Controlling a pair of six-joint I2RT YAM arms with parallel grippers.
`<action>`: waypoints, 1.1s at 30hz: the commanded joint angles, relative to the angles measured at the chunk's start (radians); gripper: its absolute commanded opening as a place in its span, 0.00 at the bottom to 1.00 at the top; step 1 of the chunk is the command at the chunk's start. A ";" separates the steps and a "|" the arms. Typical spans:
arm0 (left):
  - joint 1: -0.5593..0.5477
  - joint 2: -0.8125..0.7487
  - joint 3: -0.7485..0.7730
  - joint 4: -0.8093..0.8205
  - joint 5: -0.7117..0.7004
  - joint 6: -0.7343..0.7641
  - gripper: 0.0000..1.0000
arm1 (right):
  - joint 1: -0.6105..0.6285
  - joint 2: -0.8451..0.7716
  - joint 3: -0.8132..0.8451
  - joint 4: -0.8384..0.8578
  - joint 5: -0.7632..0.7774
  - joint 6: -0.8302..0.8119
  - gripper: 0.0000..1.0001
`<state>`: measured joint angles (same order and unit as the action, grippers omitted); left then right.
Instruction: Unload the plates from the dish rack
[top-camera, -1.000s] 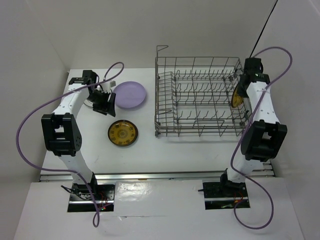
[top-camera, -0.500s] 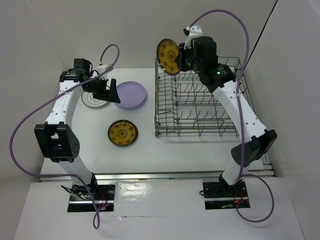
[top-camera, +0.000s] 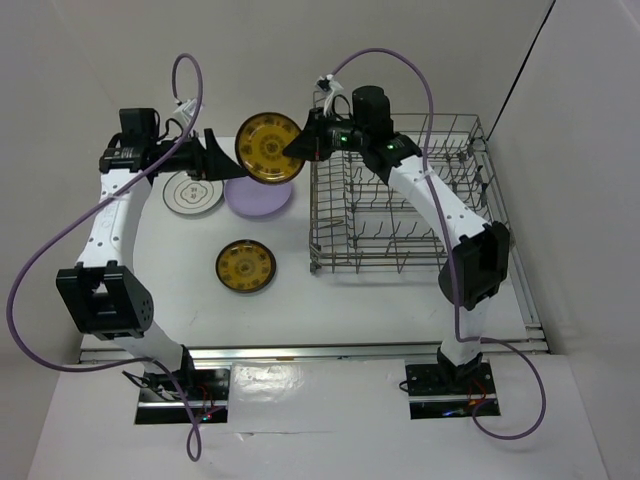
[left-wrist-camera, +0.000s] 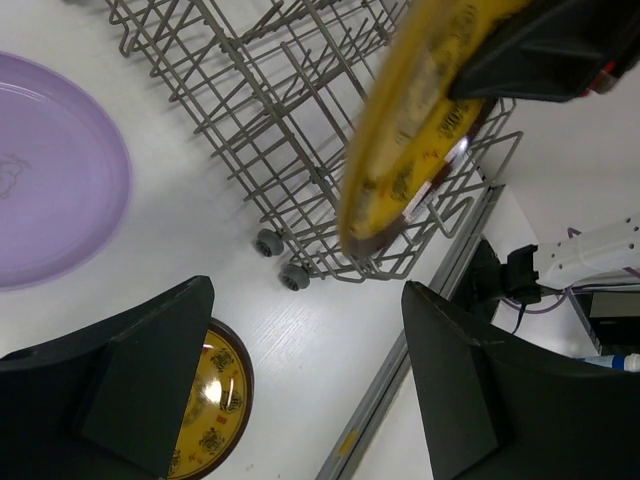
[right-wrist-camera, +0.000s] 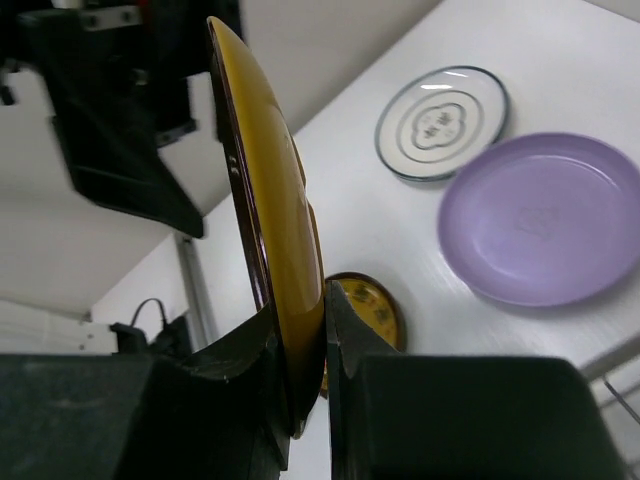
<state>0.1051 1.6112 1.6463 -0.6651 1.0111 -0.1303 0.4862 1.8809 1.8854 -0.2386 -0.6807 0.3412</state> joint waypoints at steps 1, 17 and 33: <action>-0.025 0.010 0.007 0.055 0.008 -0.020 0.90 | 0.026 -0.008 0.005 0.156 -0.125 0.065 0.00; -0.035 0.029 0.046 0.027 -0.011 -0.049 0.00 | 0.084 0.093 0.046 0.118 -0.214 0.101 0.00; 0.037 0.143 0.154 -0.457 -0.336 0.268 0.00 | -0.004 -0.070 0.074 -0.123 0.038 -0.097 0.74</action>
<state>0.0986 1.6859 1.7561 -0.9546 0.7845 0.0296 0.5369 1.9663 1.9533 -0.3508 -0.7094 0.2966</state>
